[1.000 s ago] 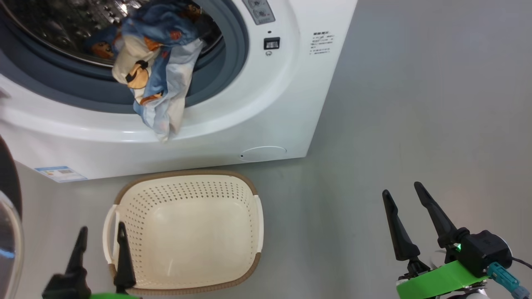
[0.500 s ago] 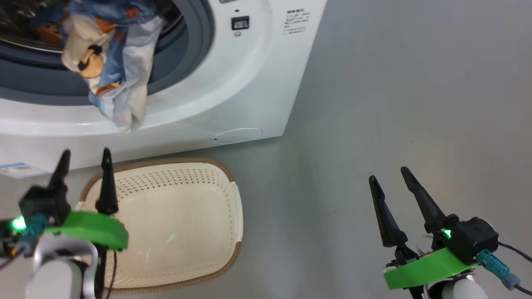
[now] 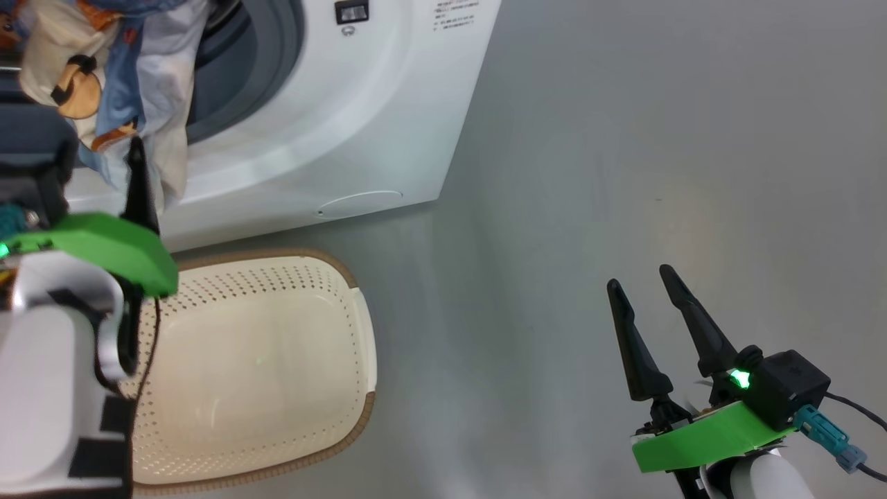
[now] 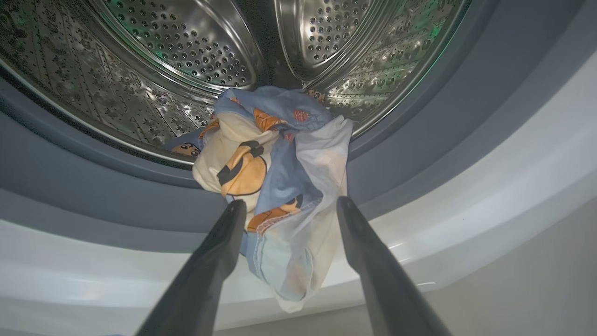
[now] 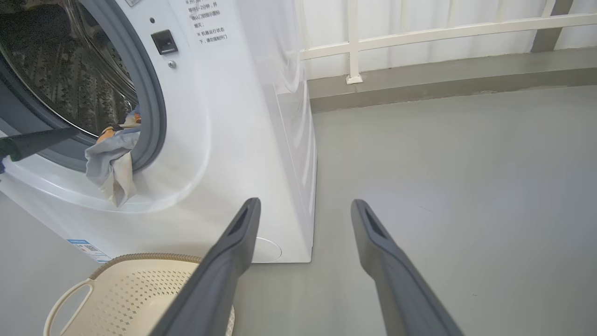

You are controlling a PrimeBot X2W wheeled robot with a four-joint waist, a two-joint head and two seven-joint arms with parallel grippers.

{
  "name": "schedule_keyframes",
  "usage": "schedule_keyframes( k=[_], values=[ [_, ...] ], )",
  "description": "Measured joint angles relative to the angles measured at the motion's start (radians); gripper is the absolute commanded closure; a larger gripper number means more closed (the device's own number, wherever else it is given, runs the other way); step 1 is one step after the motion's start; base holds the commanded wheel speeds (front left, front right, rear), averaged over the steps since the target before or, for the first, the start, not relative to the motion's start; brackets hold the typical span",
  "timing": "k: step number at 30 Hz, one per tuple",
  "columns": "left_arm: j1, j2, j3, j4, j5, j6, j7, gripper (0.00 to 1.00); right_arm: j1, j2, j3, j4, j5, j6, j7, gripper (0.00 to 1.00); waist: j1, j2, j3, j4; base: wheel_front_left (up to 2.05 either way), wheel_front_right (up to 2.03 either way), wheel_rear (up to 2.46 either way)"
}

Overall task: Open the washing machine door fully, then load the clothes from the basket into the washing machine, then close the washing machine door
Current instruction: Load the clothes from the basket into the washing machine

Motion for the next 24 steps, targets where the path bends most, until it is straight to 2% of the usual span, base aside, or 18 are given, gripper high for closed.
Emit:
schedule_keyframes(
  k=[10, 15, 24],
  values=[
    [-0.153, 0.042, 0.024, 0.148, -0.014, 0.01, 0.02, 0.0, -0.022, 0.0, 0.01, -0.001, 0.001, 0.0, 0.0, 0.0, 0.0, 0.0, 0.029, -0.021, 0.0, 0.0, 0.0],
    [-0.193, 0.04, 0.024, 0.228, -0.037, -0.005, 0.033, 0.0, -0.023, 0.0, 0.013, -0.002, 0.001, 0.0, 0.0, 0.0, 0.0, 0.0, 0.055, -0.033, 0.0, 0.0, 0.0],
    [-0.27, 0.038, 0.008, 0.291, -0.051, -0.022, 0.04, 0.0, -0.042, 0.001, 0.019, -0.005, 0.001, 0.0, 0.0, 0.0, 0.0, 0.0, 0.089, -0.044, 0.0, 0.0, 0.0]
  ],
)
